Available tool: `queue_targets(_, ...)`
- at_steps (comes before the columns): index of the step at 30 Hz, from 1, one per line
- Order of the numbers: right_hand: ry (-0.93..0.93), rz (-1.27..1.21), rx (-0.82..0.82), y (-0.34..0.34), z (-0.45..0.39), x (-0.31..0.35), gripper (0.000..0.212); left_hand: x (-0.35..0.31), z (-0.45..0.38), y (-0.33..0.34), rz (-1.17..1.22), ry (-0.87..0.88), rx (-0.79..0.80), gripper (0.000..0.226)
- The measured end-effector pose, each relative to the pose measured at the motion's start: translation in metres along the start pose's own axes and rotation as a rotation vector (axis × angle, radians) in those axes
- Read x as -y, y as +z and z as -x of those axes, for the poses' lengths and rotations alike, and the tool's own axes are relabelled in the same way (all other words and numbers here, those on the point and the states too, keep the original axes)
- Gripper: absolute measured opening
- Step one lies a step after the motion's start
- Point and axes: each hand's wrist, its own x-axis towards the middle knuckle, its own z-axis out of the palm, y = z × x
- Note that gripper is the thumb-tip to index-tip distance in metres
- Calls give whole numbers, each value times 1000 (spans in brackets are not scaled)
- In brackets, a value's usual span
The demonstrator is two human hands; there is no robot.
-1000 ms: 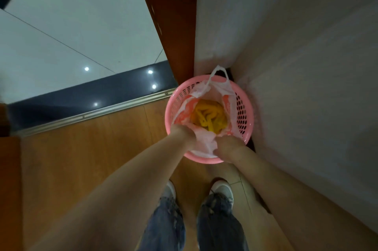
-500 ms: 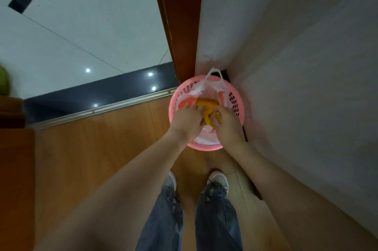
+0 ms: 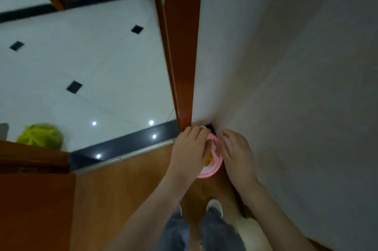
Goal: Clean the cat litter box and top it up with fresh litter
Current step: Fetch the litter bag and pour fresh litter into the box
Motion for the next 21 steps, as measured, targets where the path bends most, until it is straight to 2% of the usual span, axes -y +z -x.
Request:
queue_targets(4,-117,88,-140,-74,40,52,35,-46,8,-76,-33,83,-84,44)
queue_targets(10,-200,277,-327,-145,84,88,50,-99,26,-156,-173,268,-135,58)
queue_targets(16,-128,373,-236,-165,115,90,51,-115,47,-170,-236,293,-81,60)
queue_targets(21,-124,384,-267,-168,135,100,63,-103,59,-176,-176,278,-33,59)
